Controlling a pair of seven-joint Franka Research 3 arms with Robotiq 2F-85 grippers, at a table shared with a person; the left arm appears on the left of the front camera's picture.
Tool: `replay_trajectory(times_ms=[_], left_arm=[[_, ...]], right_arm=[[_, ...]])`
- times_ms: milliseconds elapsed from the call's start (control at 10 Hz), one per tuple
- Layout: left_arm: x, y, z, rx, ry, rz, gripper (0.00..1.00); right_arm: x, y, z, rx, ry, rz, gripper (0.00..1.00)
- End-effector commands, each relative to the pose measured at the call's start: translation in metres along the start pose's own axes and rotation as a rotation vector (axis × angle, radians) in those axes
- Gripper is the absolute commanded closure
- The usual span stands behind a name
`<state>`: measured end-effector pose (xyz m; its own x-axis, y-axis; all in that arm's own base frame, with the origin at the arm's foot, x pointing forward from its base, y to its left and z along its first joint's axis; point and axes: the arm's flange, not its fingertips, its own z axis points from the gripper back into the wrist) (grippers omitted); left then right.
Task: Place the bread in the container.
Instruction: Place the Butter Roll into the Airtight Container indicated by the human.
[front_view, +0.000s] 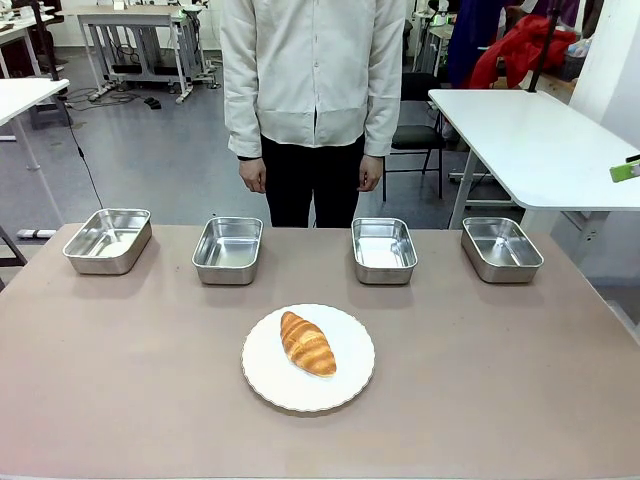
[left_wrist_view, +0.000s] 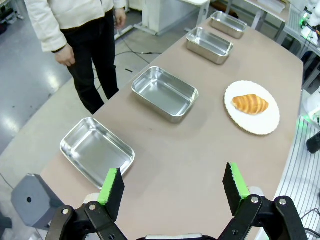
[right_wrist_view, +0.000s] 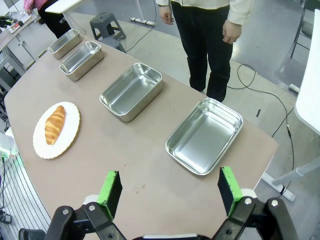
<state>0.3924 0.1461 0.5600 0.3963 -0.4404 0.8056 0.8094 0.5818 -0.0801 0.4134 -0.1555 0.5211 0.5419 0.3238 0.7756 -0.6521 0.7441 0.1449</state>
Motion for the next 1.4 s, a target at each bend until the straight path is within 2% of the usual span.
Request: replay_trajectory(times_ms=[0,1300], left_arm=[[0.0008,-0.0007,0.0001,-0.005,-0.015,-0.008,0.00],[0.0008,-0.0007,0.0001,-0.005,-0.015,-0.008,0.00]], right_arm=[[0.0016,-0.0011,-0.0006,0.004,-0.020,0.010,0.00],[0.0016,-0.0011,-0.0006,0.004,-0.020,0.010,0.00]])
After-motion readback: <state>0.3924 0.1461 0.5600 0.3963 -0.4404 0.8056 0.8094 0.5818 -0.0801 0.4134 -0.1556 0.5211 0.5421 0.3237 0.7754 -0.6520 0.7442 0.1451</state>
